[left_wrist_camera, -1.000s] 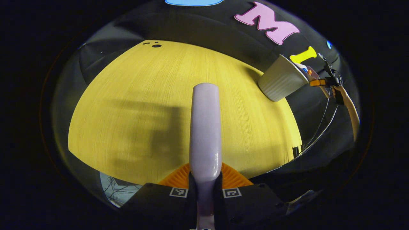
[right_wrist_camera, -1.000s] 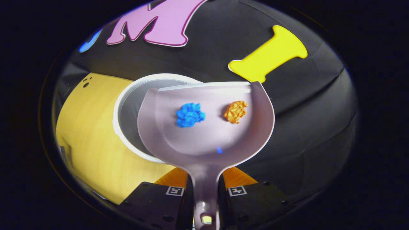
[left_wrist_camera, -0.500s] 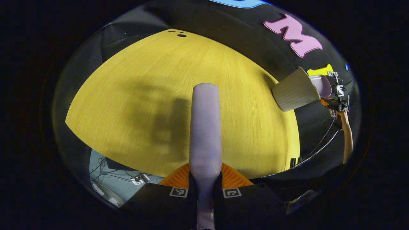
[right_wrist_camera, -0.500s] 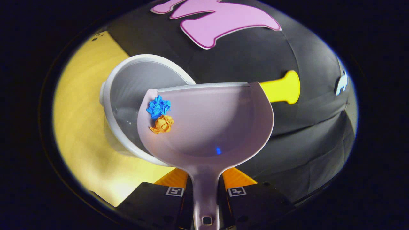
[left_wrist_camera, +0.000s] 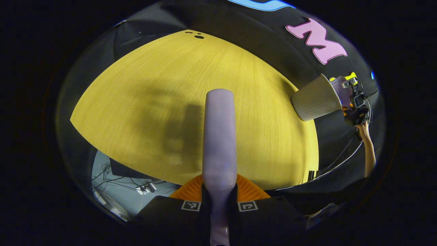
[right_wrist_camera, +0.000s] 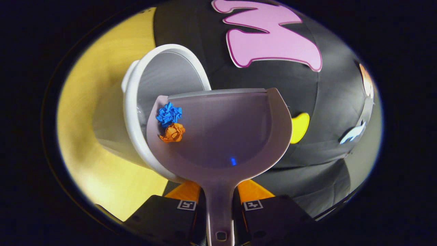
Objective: Pick up the small broom and dustpan from the desktop, sweep the trash into the dustpan with the broom, and then empty the trash into the garbage bin.
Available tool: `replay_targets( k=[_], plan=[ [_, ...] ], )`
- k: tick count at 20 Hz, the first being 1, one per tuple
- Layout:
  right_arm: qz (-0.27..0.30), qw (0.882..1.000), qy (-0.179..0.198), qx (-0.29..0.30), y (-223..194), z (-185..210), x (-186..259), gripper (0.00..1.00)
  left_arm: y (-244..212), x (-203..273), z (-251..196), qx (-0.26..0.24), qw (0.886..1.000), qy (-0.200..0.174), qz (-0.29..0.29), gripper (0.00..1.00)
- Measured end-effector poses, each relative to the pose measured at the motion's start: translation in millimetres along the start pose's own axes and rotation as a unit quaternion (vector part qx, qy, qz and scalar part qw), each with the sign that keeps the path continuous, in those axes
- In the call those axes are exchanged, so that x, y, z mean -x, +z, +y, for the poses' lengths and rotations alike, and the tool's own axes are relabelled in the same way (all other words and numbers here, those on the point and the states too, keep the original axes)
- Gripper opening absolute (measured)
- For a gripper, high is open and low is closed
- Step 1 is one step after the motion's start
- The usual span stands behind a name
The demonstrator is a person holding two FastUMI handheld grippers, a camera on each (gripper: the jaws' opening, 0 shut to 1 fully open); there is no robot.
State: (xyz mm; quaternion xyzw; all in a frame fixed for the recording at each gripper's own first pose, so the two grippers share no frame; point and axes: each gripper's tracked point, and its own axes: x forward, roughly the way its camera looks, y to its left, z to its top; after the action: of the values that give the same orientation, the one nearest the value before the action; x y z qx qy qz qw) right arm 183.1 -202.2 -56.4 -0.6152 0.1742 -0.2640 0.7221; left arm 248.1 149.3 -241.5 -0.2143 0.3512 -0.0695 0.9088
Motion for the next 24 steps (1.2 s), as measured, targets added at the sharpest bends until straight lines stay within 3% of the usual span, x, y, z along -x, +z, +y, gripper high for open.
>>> replay_targets(
  k=[5, 6, 11, 14, 18, 21, 24],
  plan=[
    [-0.038, 0.996, -0.017, 0.084, 6.4, -3.6, 2.8, 0.31, -1.2, -2.0, 1.9, 0.005, 1.0, -0.002, 0.0, 0.25],
    [-0.043, 0.995, -0.015, 0.092, 10.3, -3.0, 2.7, 0.35, -0.7, -2.9, 1.3, 0.004, 1.0, -0.002, -0.002, 0.25],
    [-0.031, 0.997, 0.002, 0.074, 8.3, -2.4, 1.2, 0.35, 4.8, -3.2, -0.7, 0.003, 1.0, 0.0, -0.012, 0.25],
    [-0.014, 0.999, 0.048, 0.004, 5.0, 2.9, -0.1, 0.35, 10.0, -2.9, -2.4, -0.003, 1.0, 0.01, -0.016, 0.25],
    [0.008, 0.988, 0.107, -0.107, 2.2, 6.1, 2.9, 0.35, 25.2, 2.0, -14.9, -0.015, 0.999, 0.008, -0.034, 0.25],
    [0.008, 0.969, 0.144, -0.198, 4.1, 7.2, 7.2, 0.35, 35.8, 7.1, -25.5, -0.028, 0.998, 0.008, -0.051, 0.25],
    [0.025, 0.94, 0.184, -0.285, 5.9, 6.2, 13.0, 0.35, 45.3, 17.0, -34.4, -0.043, 0.996, 0.012, -0.071, 0.25]
  ],
)
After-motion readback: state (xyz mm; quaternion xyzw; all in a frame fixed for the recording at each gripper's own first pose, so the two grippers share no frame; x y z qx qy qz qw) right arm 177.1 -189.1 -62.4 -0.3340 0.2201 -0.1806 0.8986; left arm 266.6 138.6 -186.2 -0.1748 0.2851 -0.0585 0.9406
